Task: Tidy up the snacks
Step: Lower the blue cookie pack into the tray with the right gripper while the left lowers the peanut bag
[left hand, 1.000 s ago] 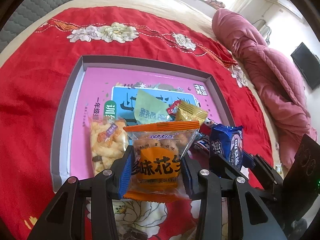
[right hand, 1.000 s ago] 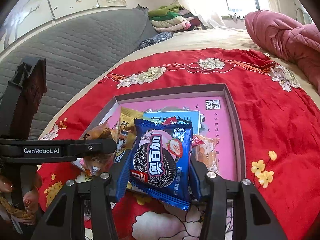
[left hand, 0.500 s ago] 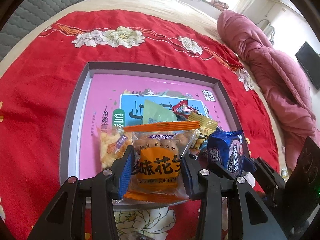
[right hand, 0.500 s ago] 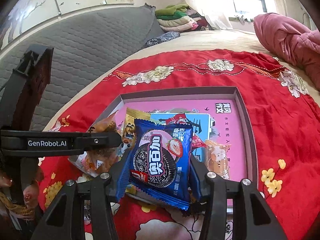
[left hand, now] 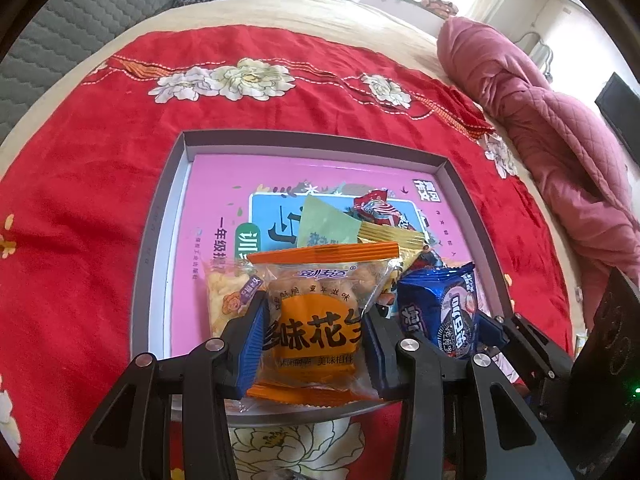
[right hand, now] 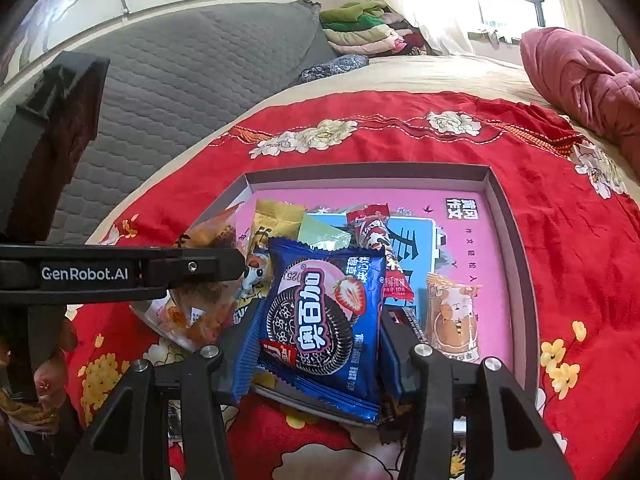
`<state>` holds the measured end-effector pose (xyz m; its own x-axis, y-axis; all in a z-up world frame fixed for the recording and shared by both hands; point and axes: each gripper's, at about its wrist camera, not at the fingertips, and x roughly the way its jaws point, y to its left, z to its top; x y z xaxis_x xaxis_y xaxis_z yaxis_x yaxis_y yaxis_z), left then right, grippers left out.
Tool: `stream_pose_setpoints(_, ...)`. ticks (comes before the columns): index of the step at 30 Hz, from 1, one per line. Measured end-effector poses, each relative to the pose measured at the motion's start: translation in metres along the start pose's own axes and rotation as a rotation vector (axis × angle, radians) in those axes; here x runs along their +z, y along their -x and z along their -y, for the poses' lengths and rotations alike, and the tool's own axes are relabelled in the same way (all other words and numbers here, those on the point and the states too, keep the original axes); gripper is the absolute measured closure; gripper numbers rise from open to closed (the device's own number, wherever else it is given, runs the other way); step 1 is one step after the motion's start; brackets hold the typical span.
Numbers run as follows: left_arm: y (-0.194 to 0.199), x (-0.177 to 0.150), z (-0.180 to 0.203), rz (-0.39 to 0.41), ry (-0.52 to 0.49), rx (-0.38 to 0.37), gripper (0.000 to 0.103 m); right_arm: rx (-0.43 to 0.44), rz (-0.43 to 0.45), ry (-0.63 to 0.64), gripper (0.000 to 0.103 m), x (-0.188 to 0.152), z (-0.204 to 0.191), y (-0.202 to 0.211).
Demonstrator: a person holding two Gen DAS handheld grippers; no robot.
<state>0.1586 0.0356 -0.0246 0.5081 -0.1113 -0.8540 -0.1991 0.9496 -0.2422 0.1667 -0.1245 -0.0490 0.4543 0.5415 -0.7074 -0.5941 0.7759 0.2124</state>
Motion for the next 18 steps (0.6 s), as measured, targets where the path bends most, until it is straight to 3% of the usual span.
stream_pose_setpoints(18, 0.0002, -0.0013, 0.0033, -0.002, -0.016, 0.021, 0.057, -0.019, -0.015, -0.003, 0.050, -0.0011, 0.0008, -0.0052)
